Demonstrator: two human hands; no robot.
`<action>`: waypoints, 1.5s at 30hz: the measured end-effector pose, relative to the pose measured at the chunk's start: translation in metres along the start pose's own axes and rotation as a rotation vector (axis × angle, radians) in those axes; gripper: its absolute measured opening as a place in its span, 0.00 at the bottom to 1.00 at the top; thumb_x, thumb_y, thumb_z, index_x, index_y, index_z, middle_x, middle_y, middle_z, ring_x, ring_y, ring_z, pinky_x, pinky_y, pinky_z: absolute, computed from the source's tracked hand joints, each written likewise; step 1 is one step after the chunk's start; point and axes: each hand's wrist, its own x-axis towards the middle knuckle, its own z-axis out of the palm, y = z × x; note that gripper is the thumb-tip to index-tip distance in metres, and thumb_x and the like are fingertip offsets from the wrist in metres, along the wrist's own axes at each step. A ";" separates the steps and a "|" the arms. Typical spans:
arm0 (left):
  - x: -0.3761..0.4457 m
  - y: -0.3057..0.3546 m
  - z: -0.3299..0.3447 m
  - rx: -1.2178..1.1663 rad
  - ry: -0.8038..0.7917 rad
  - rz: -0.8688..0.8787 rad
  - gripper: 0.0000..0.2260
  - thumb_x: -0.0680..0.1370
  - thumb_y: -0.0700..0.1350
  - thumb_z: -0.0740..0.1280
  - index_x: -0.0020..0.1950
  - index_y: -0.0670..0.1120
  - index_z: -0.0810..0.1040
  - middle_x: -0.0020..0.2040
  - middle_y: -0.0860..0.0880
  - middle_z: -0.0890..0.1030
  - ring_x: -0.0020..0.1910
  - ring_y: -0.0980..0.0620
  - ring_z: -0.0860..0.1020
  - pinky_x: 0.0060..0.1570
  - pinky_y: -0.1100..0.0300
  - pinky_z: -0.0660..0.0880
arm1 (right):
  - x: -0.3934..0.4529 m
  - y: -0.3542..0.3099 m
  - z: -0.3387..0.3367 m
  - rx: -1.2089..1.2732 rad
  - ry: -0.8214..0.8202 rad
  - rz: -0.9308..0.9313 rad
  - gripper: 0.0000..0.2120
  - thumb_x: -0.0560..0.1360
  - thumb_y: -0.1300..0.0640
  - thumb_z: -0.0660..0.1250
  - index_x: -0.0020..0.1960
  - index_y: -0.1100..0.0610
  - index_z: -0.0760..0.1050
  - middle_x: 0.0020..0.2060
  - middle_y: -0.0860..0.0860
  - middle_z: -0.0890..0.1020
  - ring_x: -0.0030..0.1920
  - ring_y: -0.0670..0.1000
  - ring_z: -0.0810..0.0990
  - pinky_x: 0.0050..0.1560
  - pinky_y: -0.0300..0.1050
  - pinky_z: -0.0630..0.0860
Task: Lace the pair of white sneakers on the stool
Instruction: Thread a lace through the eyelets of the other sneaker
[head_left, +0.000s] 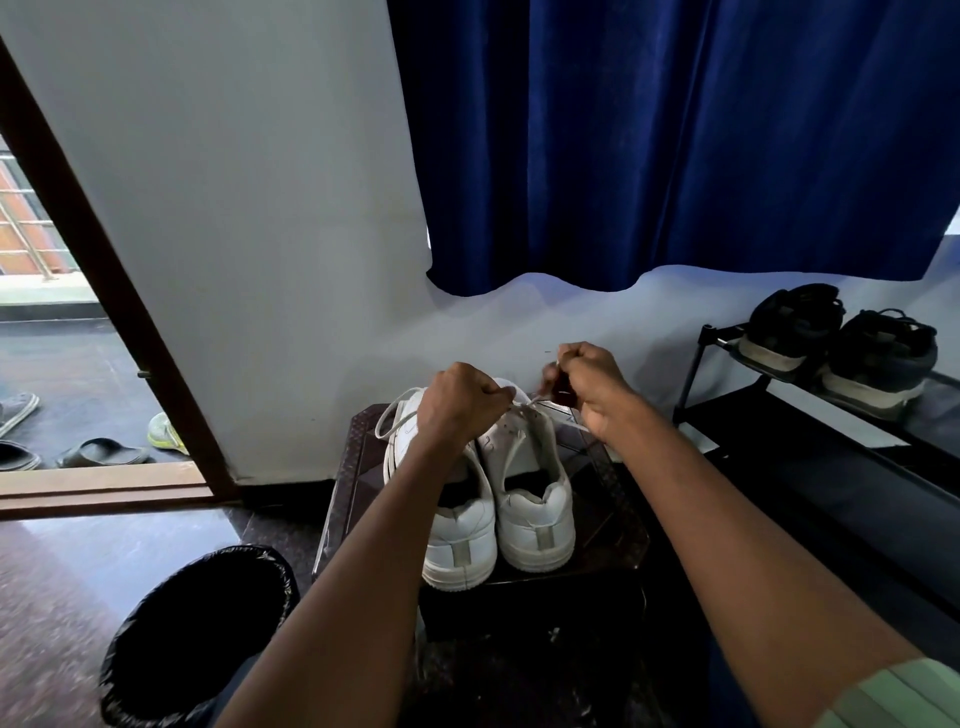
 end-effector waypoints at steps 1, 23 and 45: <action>0.001 0.001 -0.002 -0.009 0.011 -0.002 0.16 0.74 0.56 0.71 0.32 0.47 0.83 0.29 0.48 0.80 0.33 0.45 0.80 0.35 0.57 0.77 | 0.000 -0.002 -0.003 -0.062 -0.015 0.003 0.10 0.85 0.63 0.57 0.47 0.57 0.72 0.31 0.53 0.73 0.27 0.50 0.71 0.29 0.41 0.72; 0.004 0.007 -0.023 -0.715 0.064 -0.138 0.29 0.82 0.67 0.58 0.39 0.46 0.84 0.43 0.45 0.75 0.42 0.50 0.70 0.42 0.59 0.67 | -0.003 -0.005 -0.027 -0.726 -0.310 0.055 0.21 0.76 0.49 0.77 0.32 0.53 0.70 0.24 0.47 0.64 0.24 0.47 0.58 0.27 0.38 0.55; 0.000 0.004 -0.016 -0.554 -0.299 -0.012 0.09 0.80 0.44 0.70 0.54 0.42 0.87 0.50 0.52 0.85 0.48 0.59 0.80 0.51 0.65 0.74 | 0.002 -0.009 -0.023 0.108 -0.189 0.102 0.25 0.83 0.39 0.61 0.33 0.52 0.76 0.35 0.51 0.82 0.31 0.48 0.73 0.30 0.41 0.63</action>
